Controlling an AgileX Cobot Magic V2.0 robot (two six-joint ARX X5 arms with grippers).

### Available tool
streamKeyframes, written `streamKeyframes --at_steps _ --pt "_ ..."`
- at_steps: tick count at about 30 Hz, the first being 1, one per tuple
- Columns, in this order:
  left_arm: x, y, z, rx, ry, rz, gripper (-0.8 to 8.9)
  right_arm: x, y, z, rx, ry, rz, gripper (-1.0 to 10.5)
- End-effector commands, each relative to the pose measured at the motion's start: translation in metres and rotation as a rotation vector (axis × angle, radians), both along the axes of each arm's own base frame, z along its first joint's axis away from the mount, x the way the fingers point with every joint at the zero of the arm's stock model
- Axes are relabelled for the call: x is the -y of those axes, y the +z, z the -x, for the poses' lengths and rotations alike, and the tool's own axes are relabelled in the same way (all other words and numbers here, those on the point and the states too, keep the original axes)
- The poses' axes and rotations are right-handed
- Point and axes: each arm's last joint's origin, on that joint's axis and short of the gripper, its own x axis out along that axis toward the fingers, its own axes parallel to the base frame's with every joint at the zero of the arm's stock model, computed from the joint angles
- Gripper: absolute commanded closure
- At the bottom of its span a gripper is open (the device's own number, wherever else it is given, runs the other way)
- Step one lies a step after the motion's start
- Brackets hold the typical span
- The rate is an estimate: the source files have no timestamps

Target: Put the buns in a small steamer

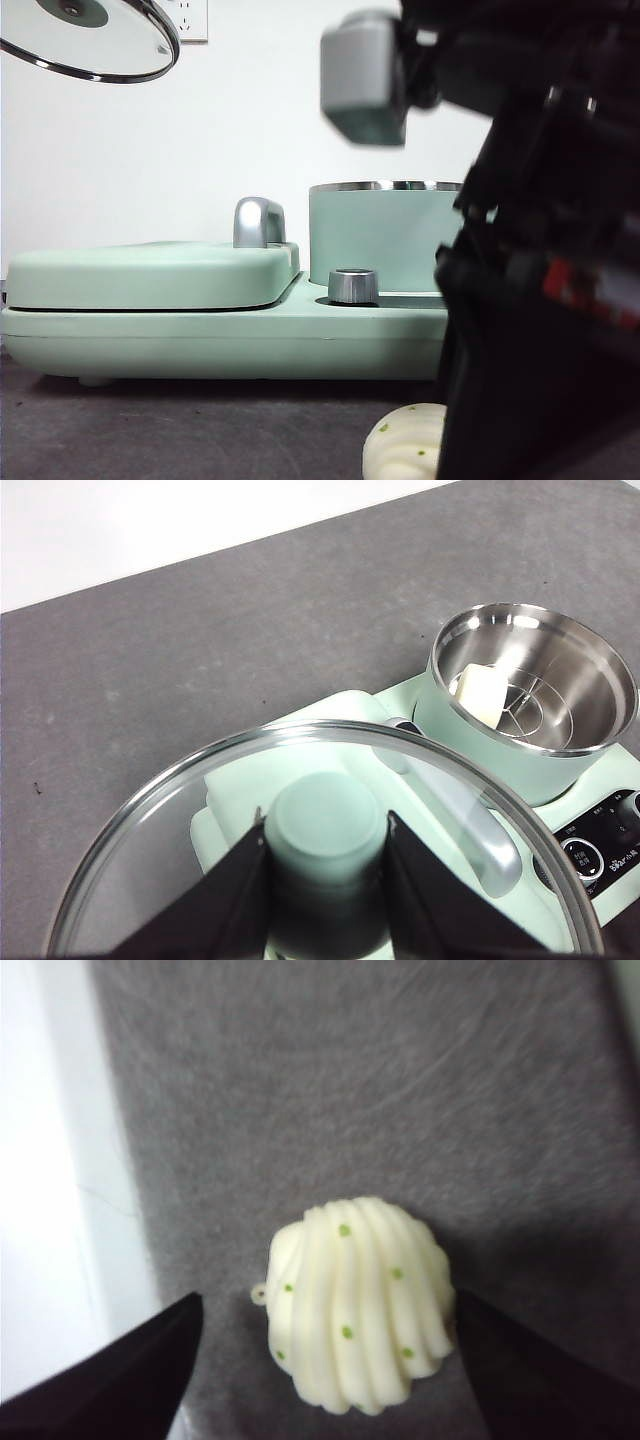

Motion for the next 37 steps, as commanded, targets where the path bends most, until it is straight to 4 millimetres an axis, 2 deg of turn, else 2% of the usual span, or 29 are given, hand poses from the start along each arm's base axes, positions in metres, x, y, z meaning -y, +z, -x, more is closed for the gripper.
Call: streamKeyframes --at_steps 1,3,6,11,18,23,26,30,34,37 --pt "0.001 0.007 -0.002 0.039 -0.003 0.006 7.98 -0.006 -0.006 0.001 -0.008 0.017 0.020 6.8" --pt "0.001 0.007 -0.002 0.039 -0.003 0.006 7.98 -0.006 -0.008 0.001 0.002 0.006 0.037 7.5" --pt "0.001 0.007 -0.002 0.041 -0.005 0.004 7.98 -0.006 -0.005 0.002 0.002 -0.008 0.024 7.6" --pt "0.001 0.007 -0.002 0.041 -0.005 0.004 7.98 0.002 0.019 0.004 0.017 -0.099 -0.006 7.6" --pt "0.001 0.007 -0.002 0.045 -0.005 0.005 7.98 0.021 0.085 0.007 0.027 -0.268 -0.077 7.6" --pt "0.001 0.007 -0.002 0.045 -0.005 0.005 7.98 0.031 0.138 0.001 0.026 -0.380 -0.145 7.6" --pt "0.001 0.007 -0.002 0.046 -0.005 0.005 7.98 0.032 0.167 -0.011 0.062 -0.432 -0.212 7.6" --pt "0.001 0.007 -0.002 0.046 -0.005 0.004 7.98 0.029 0.191 -0.038 0.114 -0.509 -0.261 7.6" --pt "0.001 0.007 -0.002 0.047 -0.007 0.002 7.98 0.023 0.199 -0.076 0.138 -0.567 -0.242 7.6" --pt "0.001 0.007 -0.002 0.047 -0.007 0.002 7.98 0.018 0.195 -0.106 0.145 -0.591 -0.202 7.6"
